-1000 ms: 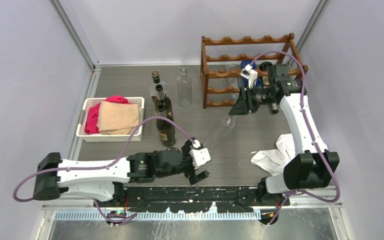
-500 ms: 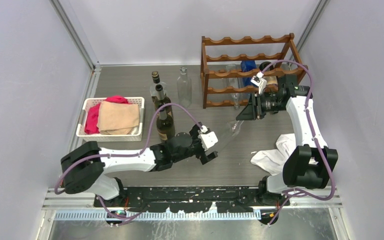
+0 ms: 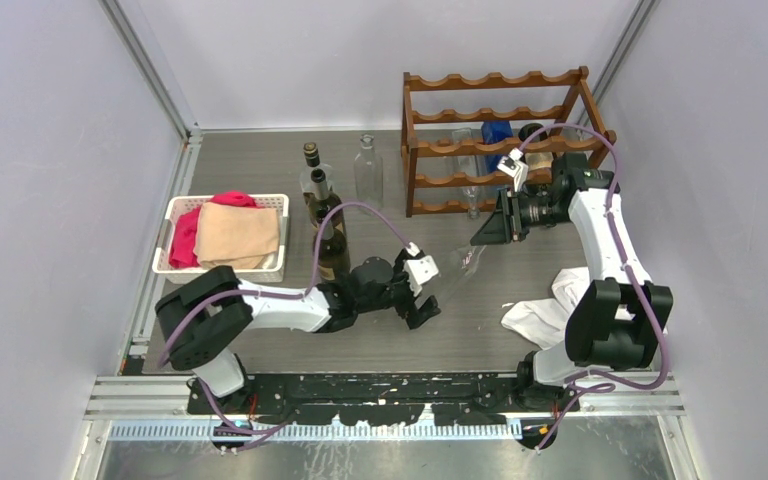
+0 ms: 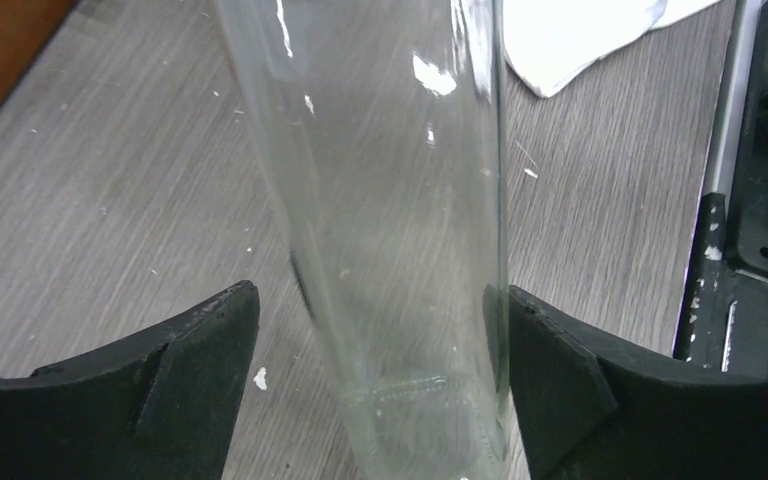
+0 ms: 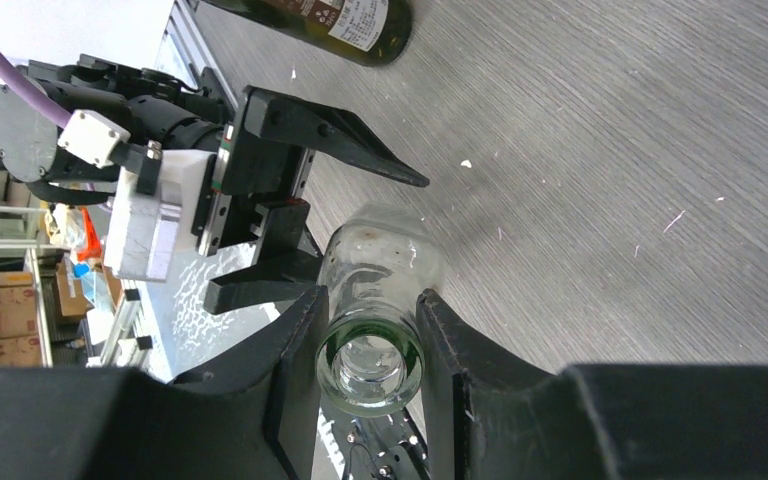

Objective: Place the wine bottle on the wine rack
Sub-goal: Pick up the wine bottle from the center of the board.

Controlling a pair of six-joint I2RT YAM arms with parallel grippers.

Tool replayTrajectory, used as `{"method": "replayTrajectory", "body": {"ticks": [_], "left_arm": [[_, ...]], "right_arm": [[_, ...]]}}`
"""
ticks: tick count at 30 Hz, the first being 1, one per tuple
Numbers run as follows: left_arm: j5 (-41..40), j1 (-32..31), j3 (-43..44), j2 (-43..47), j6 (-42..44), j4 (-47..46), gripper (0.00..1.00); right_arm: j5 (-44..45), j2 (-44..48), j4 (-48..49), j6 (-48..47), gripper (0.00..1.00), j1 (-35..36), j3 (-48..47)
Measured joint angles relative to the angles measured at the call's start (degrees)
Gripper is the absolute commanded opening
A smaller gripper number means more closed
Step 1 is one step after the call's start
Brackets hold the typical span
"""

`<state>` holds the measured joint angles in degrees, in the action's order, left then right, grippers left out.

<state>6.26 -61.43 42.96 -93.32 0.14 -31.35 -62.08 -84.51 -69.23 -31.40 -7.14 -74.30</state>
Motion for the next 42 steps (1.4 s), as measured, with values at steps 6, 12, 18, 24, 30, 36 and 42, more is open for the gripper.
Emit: {"method": "replayTrajectory", "body": {"ticks": [6,12,18,24,30,36,42], "left_arm": [[0.9,0.0,1.38,-3.08,-1.57,-0.02,0.2],[0.85,0.42,2.32,-3.15,-1.49,2.29,0.0],[3.28,0.26,5.07,-0.33,5.2,15.76,0.0],[5.38,0.2,6.86,2.89,12.35,26.23,0.0],[6.36,0.22,9.03,4.96,19.21,34.69,0.0],[6.29,0.2,11.19,5.05,24.28,40.63,0.0],[6.23,0.2,11.28,5.05,25.92,43.01,0.0]], "right_arm": [[-0.02,-0.76,-0.02,-1.01,0.01,0.0,0.0],[0.13,-1.11,-0.35,-2.19,0.45,-0.35,0.0],[0.85,-2.19,-9.79,-11.28,1.0,-0.35,-3.13],[4.24,-1.53,-16.09,-22.03,1.0,-0.33,-5.77],[7.43,8.11,-19.5,-44.68,1.0,-0.37,1.07],[8.94,12.41,-22.27,-62.55,0.94,3.19,5.62],[11.34,11.28,-21.16,-63.19,0.83,10.14,12.17]]}}
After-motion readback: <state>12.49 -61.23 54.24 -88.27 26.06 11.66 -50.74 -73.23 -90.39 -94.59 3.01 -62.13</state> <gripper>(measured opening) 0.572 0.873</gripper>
